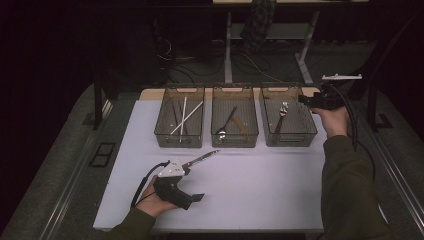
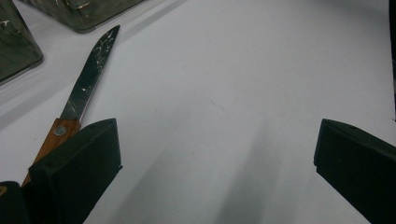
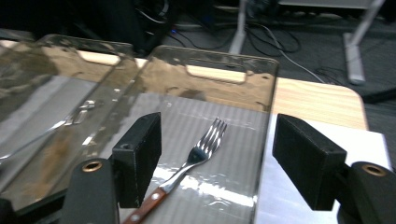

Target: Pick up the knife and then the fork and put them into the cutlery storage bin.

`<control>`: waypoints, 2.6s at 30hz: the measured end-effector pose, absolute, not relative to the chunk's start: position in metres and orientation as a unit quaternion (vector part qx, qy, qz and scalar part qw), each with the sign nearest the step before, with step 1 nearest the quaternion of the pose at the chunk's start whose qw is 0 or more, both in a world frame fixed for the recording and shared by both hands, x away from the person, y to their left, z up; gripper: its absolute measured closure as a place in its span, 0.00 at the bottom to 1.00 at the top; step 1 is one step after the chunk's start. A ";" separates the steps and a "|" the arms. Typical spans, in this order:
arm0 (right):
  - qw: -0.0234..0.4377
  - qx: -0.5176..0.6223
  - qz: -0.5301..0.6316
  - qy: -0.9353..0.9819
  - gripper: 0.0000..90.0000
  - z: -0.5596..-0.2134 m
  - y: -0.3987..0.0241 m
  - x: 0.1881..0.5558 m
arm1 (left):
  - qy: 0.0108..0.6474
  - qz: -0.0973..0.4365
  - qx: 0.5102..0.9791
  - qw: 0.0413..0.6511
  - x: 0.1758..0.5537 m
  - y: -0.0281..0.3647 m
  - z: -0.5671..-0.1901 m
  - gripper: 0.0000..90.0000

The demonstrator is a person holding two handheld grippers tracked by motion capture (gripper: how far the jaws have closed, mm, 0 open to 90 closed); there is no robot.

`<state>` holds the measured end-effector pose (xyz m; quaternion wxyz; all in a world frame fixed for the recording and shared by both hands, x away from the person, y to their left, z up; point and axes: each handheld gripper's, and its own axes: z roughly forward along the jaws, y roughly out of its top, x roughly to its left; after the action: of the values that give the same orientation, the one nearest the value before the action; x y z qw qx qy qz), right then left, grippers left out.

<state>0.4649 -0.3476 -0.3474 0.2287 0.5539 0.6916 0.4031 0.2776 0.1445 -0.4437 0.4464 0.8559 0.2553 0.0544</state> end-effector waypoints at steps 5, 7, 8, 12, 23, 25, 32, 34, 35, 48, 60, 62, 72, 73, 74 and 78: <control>0.202 0.529 0.420 0.709 0.33 -0.351 -0.343 0.453 | 0.256 0.056 0.856 0.445 0.278 0.145 -0.443 0.00; 0.195 0.513 0.423 0.721 0.31 -0.351 -0.339 0.446 | 0.257 0.059 0.856 0.444 0.279 0.146 -0.443 0.00; 0.189 0.506 0.426 0.726 0.30 -0.351 -0.337 0.442 | 0.257 0.061 0.856 0.444 0.279 0.146 -0.442 0.00; 0.186 0.479 0.441 0.736 0.28 -0.351 -0.331 0.424 | 0.257 0.068 0.855 0.445 0.279 0.147 -0.440 0.02; 0.172 0.430 0.476 0.748 0.23 -0.361 -0.318 0.366 | 0.270 0.075 0.858 0.430 0.289 0.156 -0.427 0.31; 0.171 0.421 0.480 0.751 0.22 -0.366 -0.316 0.356 | 0.278 0.078 0.858 0.426 0.293 0.158 -0.425 0.37; 0.164 0.403 0.486 0.758 0.21 -0.387 -0.309 0.321 | 0.300 0.066 0.853 0.422 0.306 0.165 -0.422 0.58; 0.161 0.401 0.487 0.759 0.20 -0.394 -0.307 0.312 | 0.301 0.066 0.854 0.418 0.310 0.166 -0.421 0.62; 0.159 0.400 0.487 0.760 0.20 -0.397 -0.307 0.307 | 0.303 0.067 0.855 0.415 0.311 0.166 -0.421 0.63; 0.138 0.385 0.477 0.778 0.18 -0.434 -0.299 0.268 | 0.303 0.075 0.870 0.383 0.334 0.170 -0.422 0.70; 0.127 0.369 0.469 0.792 0.18 -0.441 -0.287 0.258 | 0.284 0.068 0.884 0.365 0.351 0.162 -0.439 0.74; 0.126 0.370 0.469 0.792 0.18 -0.441 -0.287 0.258 | 0.284 0.068 0.884 0.365 0.354 0.161 -0.441 0.74; 0.123 0.371 0.465 0.794 0.18 -0.443 -0.288 0.259 | 0.275 0.076 0.887 0.362 0.356 0.157 -0.446 0.81; 0.123 0.370 0.465 0.795 0.18 -0.443 -0.288 0.259 | 0.276 0.075 0.886 0.365 0.356 0.158 -0.447 0.83; 0.123 0.370 0.465 0.795 0.18 -0.443 -0.288 0.259 | 0.276 0.074 0.886 0.366 0.356 0.158 -0.447 0.83; 0.127 0.368 0.466 0.795 0.18 -0.442 -0.288 0.259 | 0.272 0.081 0.888 0.362 0.355 0.157 -0.446 0.85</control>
<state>0.2590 -0.2880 -0.4424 0.1267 0.3681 0.7946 0.4658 0.3552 0.1571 -0.4464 0.3620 0.8878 0.2724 0.0809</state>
